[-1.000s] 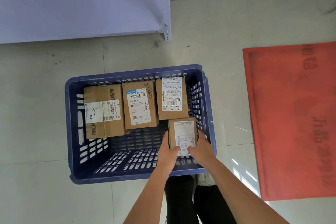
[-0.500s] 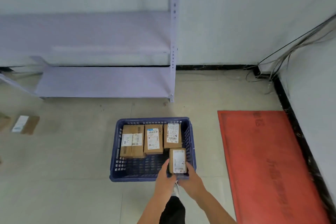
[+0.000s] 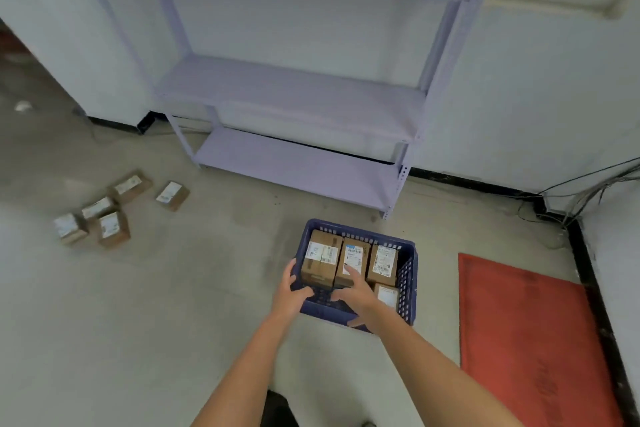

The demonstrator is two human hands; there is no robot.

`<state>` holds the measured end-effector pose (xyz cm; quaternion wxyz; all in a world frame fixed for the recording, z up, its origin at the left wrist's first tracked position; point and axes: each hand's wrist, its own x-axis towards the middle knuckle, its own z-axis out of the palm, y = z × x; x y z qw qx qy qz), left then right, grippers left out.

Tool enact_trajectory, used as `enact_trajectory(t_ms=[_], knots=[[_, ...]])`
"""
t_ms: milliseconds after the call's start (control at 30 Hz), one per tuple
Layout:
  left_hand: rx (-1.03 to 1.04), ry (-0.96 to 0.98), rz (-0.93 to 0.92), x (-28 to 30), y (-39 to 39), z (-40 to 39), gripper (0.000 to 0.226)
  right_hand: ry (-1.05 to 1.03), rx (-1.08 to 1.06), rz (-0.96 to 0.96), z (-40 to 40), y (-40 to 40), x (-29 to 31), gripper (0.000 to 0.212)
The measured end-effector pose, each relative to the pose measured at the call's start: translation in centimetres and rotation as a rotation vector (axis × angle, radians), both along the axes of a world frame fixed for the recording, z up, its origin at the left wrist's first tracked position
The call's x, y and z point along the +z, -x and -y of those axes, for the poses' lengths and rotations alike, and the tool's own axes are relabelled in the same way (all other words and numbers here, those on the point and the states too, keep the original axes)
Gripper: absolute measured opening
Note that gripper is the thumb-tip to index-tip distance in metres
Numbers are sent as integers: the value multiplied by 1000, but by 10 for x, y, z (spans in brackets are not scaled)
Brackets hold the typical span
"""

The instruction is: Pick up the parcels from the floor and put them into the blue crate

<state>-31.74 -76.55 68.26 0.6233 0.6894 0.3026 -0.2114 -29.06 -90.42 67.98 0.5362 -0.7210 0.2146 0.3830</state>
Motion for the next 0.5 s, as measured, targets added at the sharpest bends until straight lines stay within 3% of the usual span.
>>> enact_trajectory(t_ms=[500], knots=[[315, -71, -23, 15, 8, -438, 77, -140, 348, -85, -461, -45, 4, 85]])
